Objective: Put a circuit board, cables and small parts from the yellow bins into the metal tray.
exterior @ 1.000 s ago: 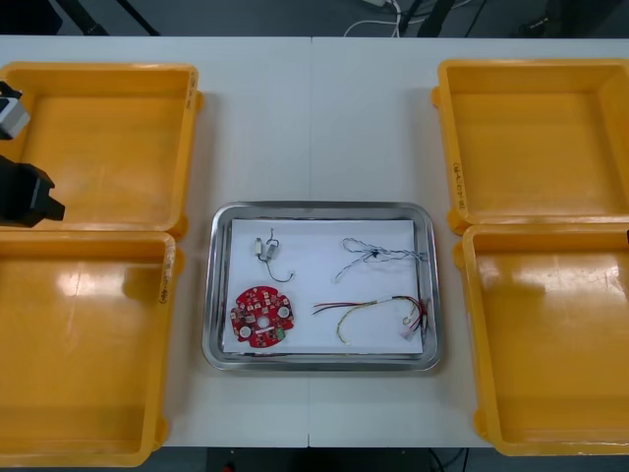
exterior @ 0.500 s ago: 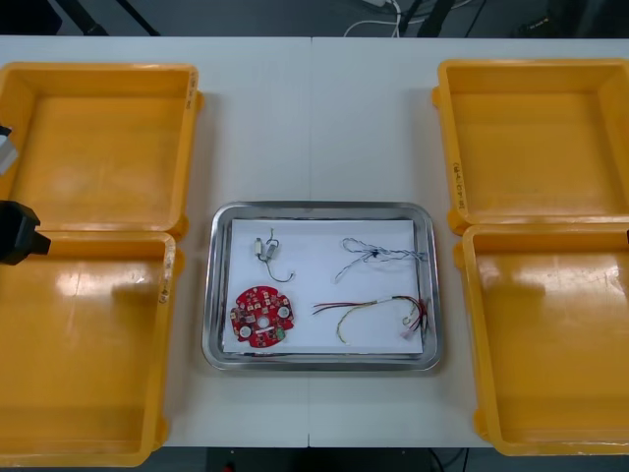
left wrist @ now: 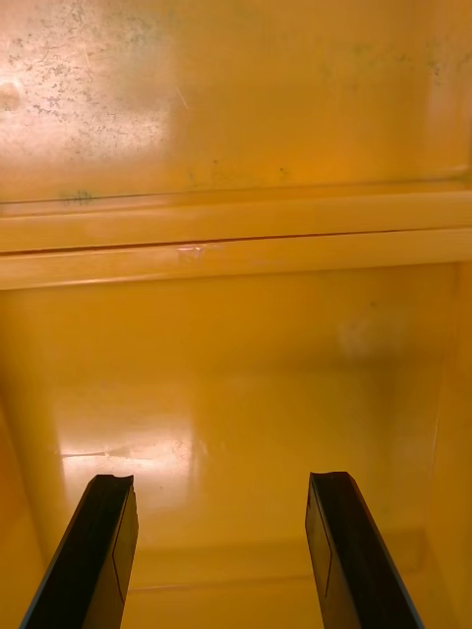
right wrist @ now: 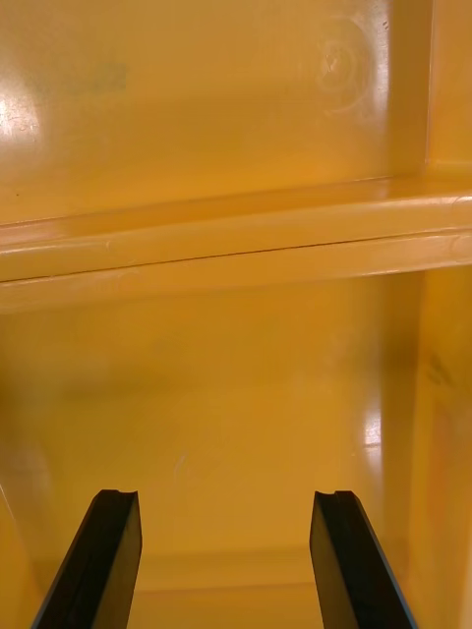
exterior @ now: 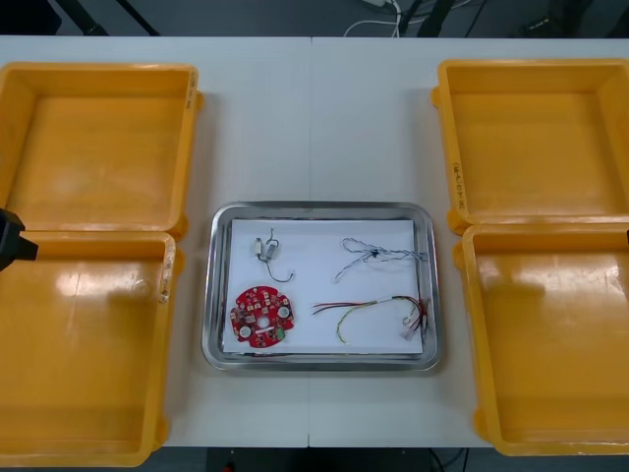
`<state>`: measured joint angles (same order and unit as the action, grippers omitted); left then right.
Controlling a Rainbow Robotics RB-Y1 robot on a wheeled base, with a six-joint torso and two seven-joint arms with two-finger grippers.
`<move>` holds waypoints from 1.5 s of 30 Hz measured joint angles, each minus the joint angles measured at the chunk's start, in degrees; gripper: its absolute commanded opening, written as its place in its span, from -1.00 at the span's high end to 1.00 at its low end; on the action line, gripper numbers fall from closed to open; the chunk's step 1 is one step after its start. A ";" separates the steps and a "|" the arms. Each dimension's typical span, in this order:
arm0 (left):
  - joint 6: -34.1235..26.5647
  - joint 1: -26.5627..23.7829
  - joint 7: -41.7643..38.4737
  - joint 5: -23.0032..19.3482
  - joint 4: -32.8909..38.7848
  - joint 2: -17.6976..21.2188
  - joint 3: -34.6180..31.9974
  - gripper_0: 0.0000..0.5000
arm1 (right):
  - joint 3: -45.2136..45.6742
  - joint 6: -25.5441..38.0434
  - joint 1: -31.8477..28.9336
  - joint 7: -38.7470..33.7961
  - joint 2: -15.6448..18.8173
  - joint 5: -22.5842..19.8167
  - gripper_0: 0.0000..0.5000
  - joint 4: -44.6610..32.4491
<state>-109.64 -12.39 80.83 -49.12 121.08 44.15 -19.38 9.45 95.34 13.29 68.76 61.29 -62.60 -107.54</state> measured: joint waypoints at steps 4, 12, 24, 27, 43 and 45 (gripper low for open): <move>0.00 0.00 0.00 -0.05 0.01 0.00 -0.17 -1.00 | 0.00 0.00 0.00 0.00 0.00 0.00 -1.00 0.00; 0.00 0.00 0.00 -0.12 0.03 0.00 -0.42 -1.00 | 0.00 0.00 0.00 0.00 0.00 0.00 -1.00 0.00; 0.00 0.00 0.00 -0.16 0.03 0.00 -0.42 -1.00 | 0.00 0.00 0.00 0.00 0.00 0.00 -1.00 0.00; 0.00 0.00 0.00 -0.16 0.03 0.00 -0.42 -1.00 | 0.00 0.00 0.00 0.00 0.00 0.00 -1.00 0.00; 0.00 0.00 0.00 -0.19 0.03 0.00 -0.43 -1.00 | 0.00 0.00 0.00 0.00 0.00 0.00 -1.00 0.00; 0.00 0.00 0.00 -0.19 0.03 0.00 -0.43 -1.00 | 0.00 0.00 0.00 0.00 0.00 0.00 -1.00 0.00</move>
<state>-109.64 -12.39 80.83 -49.31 121.11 44.15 -19.81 9.45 95.34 13.29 68.76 61.28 -62.60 -107.54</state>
